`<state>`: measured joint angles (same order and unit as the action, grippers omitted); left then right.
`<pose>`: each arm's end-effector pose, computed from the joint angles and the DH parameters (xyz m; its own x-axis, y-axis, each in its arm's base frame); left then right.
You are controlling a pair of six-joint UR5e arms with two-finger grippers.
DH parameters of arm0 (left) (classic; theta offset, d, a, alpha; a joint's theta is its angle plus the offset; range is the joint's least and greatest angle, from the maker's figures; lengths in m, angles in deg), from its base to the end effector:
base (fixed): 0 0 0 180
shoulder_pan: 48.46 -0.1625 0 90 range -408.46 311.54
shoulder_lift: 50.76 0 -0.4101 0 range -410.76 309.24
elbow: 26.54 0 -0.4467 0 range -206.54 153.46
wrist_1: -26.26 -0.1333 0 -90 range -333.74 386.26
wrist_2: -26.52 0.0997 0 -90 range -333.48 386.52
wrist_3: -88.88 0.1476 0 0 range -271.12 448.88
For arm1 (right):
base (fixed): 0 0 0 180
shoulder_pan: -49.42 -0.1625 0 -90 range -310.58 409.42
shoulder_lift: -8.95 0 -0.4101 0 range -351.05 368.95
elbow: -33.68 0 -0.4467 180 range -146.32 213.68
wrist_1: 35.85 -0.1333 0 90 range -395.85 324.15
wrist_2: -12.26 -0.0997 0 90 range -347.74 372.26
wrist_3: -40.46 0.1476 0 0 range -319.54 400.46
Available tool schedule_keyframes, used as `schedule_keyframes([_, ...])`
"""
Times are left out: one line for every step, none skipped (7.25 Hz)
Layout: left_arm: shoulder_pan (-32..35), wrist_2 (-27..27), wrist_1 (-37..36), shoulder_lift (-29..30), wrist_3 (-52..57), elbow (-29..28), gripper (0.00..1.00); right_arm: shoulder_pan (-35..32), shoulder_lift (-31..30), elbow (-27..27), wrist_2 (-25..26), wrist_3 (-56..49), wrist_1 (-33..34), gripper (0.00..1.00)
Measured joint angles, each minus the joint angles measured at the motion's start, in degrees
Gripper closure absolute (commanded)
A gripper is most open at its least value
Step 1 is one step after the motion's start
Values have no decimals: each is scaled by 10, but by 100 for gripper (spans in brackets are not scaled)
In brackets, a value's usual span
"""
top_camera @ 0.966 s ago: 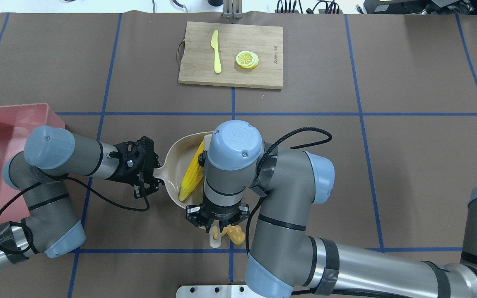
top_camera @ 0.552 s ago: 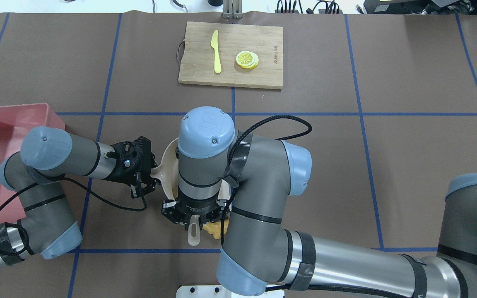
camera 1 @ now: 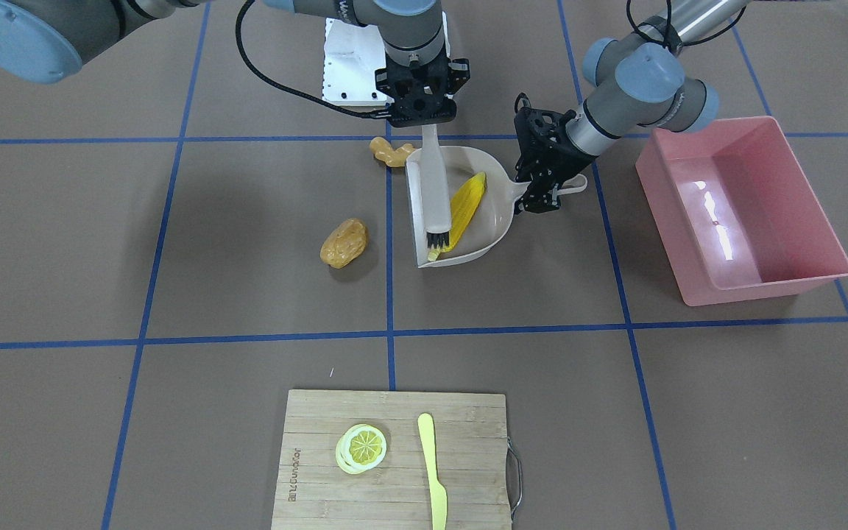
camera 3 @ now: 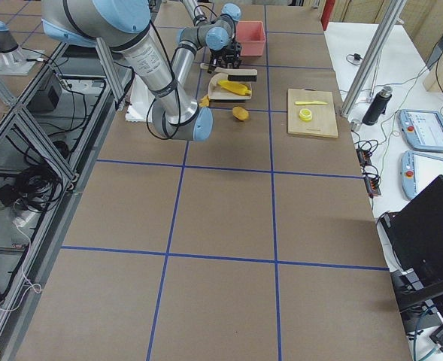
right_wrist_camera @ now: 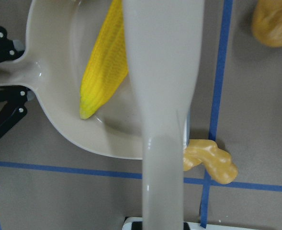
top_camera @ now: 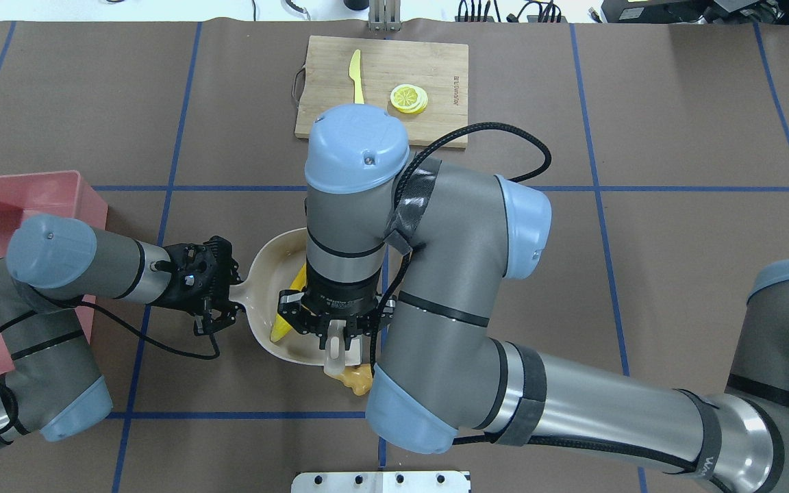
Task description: Sweep and dump trash into bin
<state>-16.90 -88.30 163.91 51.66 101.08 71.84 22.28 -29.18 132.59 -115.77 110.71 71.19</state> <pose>0.5310 -0.4099 0.3609 0.0730 0.9963 0.0458 -0.3360 -0.0187 0.9417 -0.5974 -0.3539 0.0409 0.5984 0.0077 0.8011 0.2358 0.9540 -0.1853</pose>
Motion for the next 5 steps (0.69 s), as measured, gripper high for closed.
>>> schedule_keyframes([1,0,-19,-2,34,5,100,-18,-27,20,-1,-20,3,100])
schedule_keyframes([3,0,-44,-2,80,13,100,-32,-59,44,-1,-36,4,100])
schedule_keyframes([4,0,-64,-3,120,21,100,-47,-84,59,-1,-53,4,100])
schedule_keyframes([6,0,-75,-6,145,27,100,-60,-102,68,-2,-69,5,100])
schedule_keyframes([8,0,-81,-12,166,33,100,-66,-116,75,-2,-74,5,100])
